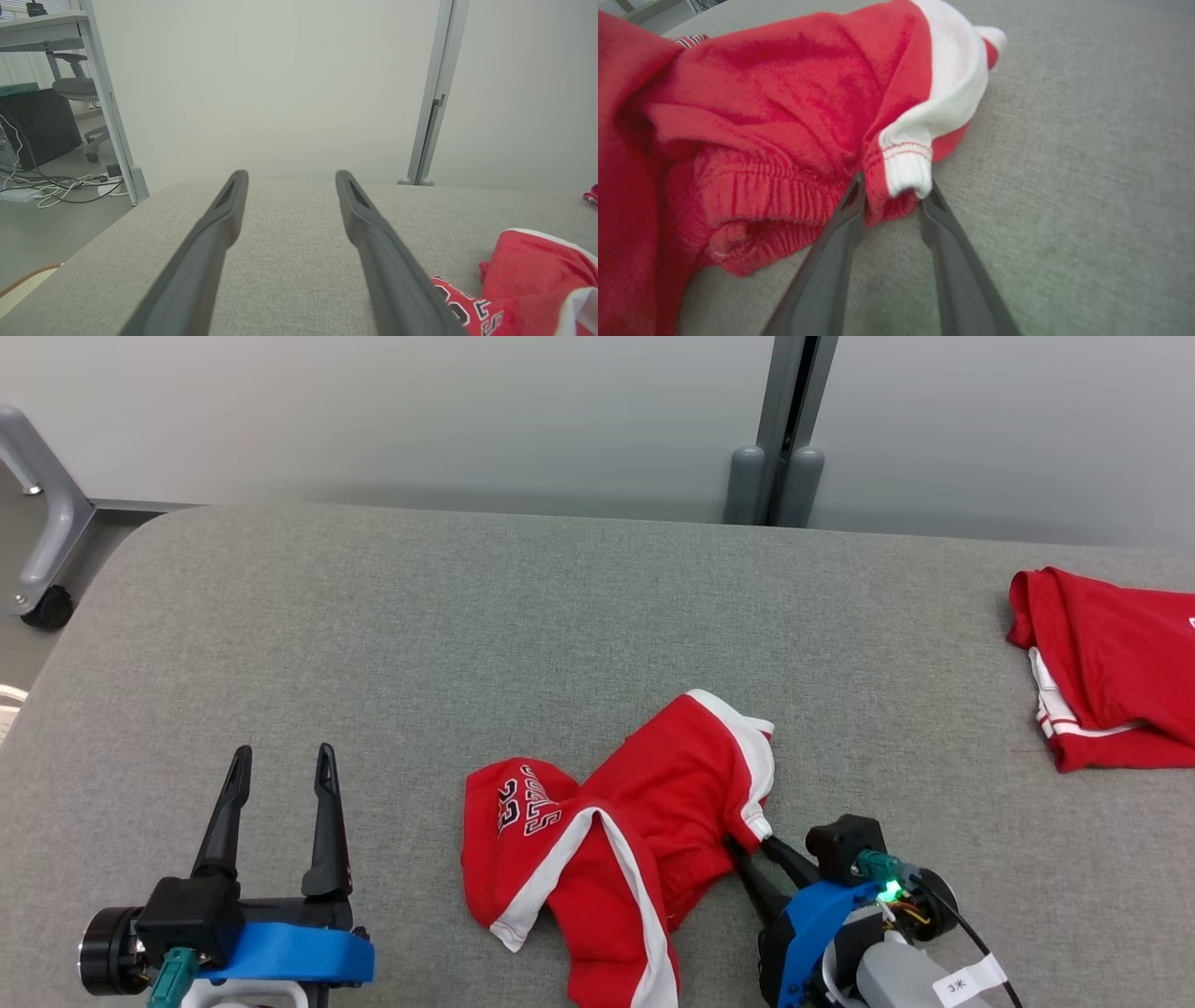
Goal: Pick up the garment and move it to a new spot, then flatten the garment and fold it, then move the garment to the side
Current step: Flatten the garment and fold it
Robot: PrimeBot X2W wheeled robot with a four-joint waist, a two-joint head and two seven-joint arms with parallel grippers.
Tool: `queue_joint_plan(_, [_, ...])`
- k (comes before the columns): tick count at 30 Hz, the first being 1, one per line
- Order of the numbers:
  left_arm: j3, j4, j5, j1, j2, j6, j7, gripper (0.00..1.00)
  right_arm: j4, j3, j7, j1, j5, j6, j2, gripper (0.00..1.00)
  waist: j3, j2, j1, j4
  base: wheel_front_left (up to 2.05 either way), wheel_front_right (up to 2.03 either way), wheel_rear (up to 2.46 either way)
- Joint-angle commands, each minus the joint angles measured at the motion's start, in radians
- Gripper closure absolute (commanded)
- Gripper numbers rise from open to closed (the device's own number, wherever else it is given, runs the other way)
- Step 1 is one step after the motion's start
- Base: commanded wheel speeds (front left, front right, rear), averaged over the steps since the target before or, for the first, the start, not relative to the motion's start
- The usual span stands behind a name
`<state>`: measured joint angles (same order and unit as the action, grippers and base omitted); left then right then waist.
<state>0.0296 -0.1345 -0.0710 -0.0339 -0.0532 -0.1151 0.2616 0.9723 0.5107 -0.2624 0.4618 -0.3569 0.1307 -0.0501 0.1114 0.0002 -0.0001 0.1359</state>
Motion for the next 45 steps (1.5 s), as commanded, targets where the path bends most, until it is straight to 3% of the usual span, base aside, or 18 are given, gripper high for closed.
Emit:
queue_joint_plan(1, [0.005,-0.002,0.002,-0.010,0.002,-0.002,0.005,0.00,-0.012,-0.006,-0.003,0.016,-0.004,0.000,-0.001,1.00,-0.001,-0.0002,0.0001,-0.004,0.00,0.00,0.00])
queue_joint_plan(11, [-0.011,-0.004,0.005,-0.022,0.003,-0.005,0.005,0.00,-0.146,-0.155,-0.003,0.121,0.058,0.000,-0.161,1.00,-0.003,-0.0002,0.0001,0.000,0.00,0.00,0.00])
queue_joint_plan(15, [-0.032,-0.007,-0.003,-0.024,0.003,-0.006,0.005,0.00,-0.131,-0.187,-0.003,0.180,0.084,0.000,-0.223,1.00,-0.004,-0.0002,0.0001,0.015,0.00,0.00,0.00])
queue_joint_plan(19, [-0.048,-0.009,-0.008,-0.023,0.003,-0.004,0.005,0.00,-0.080,-0.216,-0.003,0.227,0.094,0.000,-0.241,1.00,-0.001,-0.0002,0.0001,0.028,0.00,0.00,0.00])
queue_joint_plan(20, [-0.050,-0.011,-0.011,-0.023,0.003,-0.004,0.005,0.00,-0.057,-0.220,-0.003,0.233,0.096,0.000,-0.241,0.62,0.000,-0.0002,0.0001,0.029,0.00,0.00,0.00])
queue_joint_plan(21, [-0.052,-0.013,-0.013,-0.022,0.003,-0.004,0.005,0.00,-0.035,-0.218,-0.003,0.238,0.098,0.000,-0.238,0.00,0.000,-0.0002,0.0001,0.030,0.00,0.00,0.00])
queue_joint_plan(24, [-0.057,-0.016,-0.014,-0.022,0.003,-0.004,0.005,0.00,-0.011,-0.230,-0.003,0.257,0.095,0.000,-0.229,0.00,0.001,-0.0002,0.0001,0.029,0.00,0.00,0.00])
queue_joint_plan(27, [-0.055,-0.018,-0.014,-0.018,0.003,-0.001,0.005,0.00,-0.061,-0.265,-0.004,0.236,0.101,0.000,-0.225,0.00,-0.004,-0.0002,0.0001,0.015,0.00,0.00,0.00])
queue_joint_plan(35, [-0.050,-0.023,-0.007,0.002,0.003,-0.004,0.005,0.00,-0.333,-0.382,-0.003,0.079,0.141,0.000,-0.212,0.00,-0.034,-0.0002,0.0001,-0.044,0.00,0.00,0.00])
queue_joint_plan(45, [-0.041,-0.027,-0.003,0.031,0.003,-0.008,0.005,0.00,-0.682,-0.478,-0.003,-0.251,0.139,0.000,-0.131,0.00,-0.071,-0.0002,0.0001,-0.087,0.00,0.00,0.00])
